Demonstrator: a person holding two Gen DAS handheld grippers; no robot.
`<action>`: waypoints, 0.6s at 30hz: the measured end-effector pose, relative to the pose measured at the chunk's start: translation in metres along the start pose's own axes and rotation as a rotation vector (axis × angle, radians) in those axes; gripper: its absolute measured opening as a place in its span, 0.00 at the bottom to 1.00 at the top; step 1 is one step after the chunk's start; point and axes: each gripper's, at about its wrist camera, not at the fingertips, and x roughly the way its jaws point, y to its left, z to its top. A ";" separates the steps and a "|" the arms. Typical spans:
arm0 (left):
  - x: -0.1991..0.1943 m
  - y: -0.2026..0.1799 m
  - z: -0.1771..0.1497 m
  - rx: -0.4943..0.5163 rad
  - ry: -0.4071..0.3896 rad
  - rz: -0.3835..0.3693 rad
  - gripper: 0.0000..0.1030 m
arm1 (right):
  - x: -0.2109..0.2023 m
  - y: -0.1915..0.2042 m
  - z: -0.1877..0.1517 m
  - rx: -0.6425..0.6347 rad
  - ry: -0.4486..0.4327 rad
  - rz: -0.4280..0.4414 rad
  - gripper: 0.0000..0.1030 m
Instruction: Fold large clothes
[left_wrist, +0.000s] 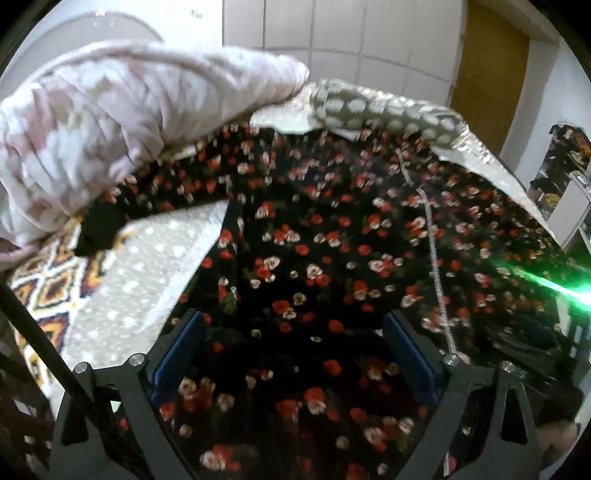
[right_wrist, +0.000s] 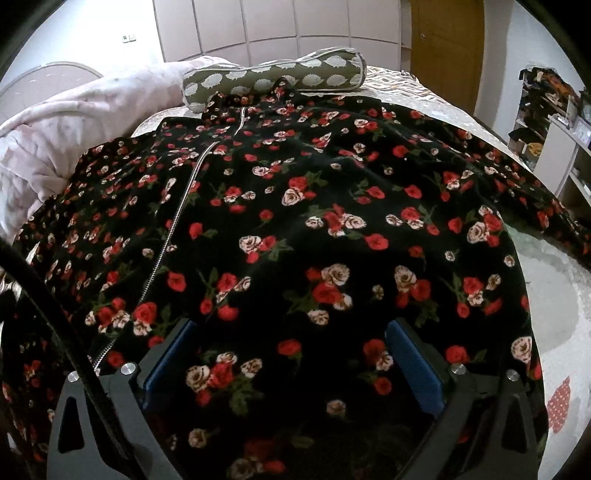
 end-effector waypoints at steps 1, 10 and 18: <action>-0.006 -0.001 -0.001 0.004 -0.020 0.008 0.94 | 0.000 -0.001 0.000 0.000 -0.001 -0.001 1.00; -0.037 -0.014 -0.021 0.040 -0.103 -0.018 0.94 | -0.002 0.002 -0.002 -0.007 -0.012 -0.024 1.00; -0.045 -0.034 -0.039 0.093 -0.097 -0.090 0.94 | -0.002 0.003 -0.003 -0.009 -0.015 -0.025 1.00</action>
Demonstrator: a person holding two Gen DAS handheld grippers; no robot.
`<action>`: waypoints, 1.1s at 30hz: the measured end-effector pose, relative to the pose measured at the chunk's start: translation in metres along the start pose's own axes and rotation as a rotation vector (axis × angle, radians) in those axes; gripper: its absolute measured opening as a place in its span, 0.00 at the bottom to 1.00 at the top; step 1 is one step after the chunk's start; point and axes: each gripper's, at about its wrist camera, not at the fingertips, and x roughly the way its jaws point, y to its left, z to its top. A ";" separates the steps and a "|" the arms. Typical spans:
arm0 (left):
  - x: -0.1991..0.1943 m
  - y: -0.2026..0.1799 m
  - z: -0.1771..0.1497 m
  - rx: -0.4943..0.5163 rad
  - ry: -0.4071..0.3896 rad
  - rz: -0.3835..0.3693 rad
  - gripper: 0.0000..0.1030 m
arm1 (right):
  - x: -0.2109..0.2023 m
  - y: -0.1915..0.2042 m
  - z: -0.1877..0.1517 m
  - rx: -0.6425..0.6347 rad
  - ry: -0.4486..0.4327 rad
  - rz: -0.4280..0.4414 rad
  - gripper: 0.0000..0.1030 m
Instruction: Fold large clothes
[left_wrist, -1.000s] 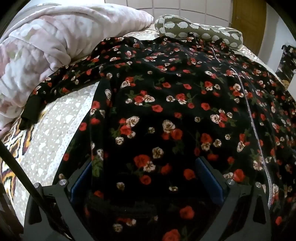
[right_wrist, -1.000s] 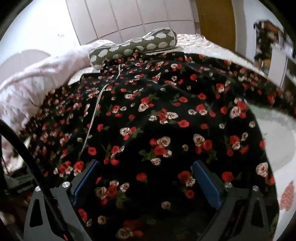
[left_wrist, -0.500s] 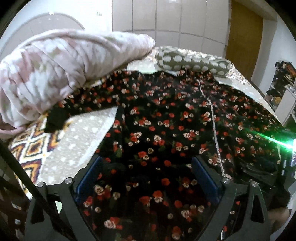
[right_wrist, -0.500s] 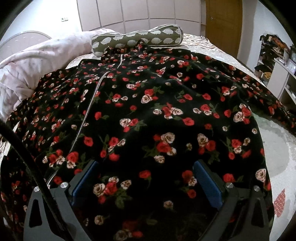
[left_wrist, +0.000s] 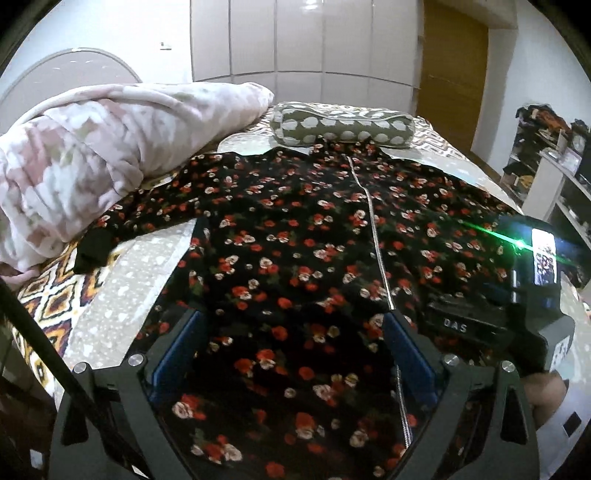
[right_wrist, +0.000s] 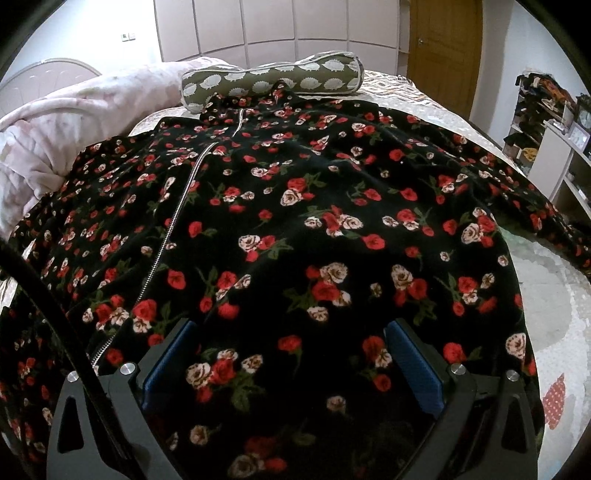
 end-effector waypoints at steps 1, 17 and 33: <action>-0.001 -0.001 -0.001 0.004 -0.007 -0.001 0.94 | 0.000 0.000 0.000 0.000 0.000 0.000 1.00; -0.034 0.004 0.010 -0.022 -0.155 0.004 0.94 | 0.000 0.003 0.000 -0.001 -0.001 -0.004 1.00; -0.016 -0.005 0.002 0.007 -0.055 -0.002 0.94 | 0.001 0.005 0.000 -0.003 -0.001 -0.007 1.00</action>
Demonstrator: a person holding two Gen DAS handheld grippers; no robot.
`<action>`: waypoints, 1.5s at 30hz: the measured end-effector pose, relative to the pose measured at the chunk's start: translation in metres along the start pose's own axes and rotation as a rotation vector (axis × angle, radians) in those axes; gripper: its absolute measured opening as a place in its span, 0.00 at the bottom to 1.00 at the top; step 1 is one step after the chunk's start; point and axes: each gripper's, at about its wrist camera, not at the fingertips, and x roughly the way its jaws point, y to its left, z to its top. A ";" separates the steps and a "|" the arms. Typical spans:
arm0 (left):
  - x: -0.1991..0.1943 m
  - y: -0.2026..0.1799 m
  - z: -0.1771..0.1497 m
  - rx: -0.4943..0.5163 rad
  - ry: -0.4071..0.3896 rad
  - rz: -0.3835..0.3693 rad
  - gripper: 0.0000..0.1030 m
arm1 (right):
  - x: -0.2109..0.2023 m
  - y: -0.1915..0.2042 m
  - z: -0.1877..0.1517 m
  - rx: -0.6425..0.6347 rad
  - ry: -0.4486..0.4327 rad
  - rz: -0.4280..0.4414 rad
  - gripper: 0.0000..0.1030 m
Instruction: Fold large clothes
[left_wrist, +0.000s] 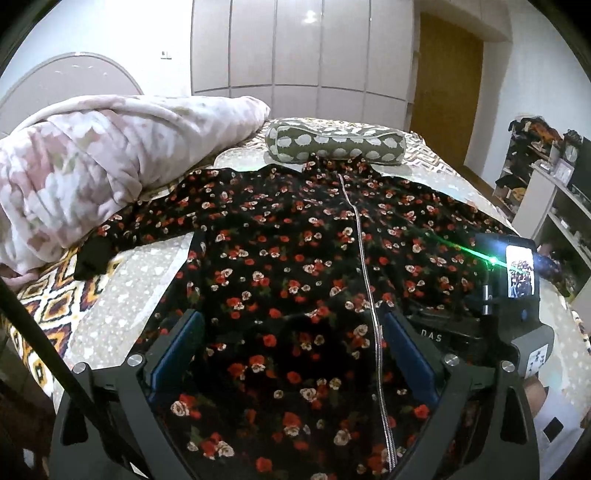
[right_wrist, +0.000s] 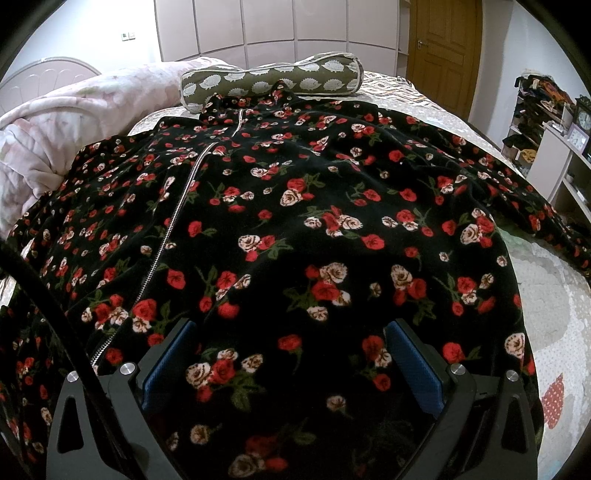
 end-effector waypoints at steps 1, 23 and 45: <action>0.000 0.000 0.000 0.000 0.002 0.001 0.94 | 0.000 -0.001 0.000 0.000 0.000 0.000 1.00; 0.001 0.003 -0.003 -0.003 0.028 0.028 0.94 | -0.003 -0.002 0.006 -0.006 0.037 0.000 0.93; 0.016 0.003 -0.009 0.004 0.109 0.012 0.94 | -0.109 -0.156 0.007 0.313 -0.138 -0.035 0.86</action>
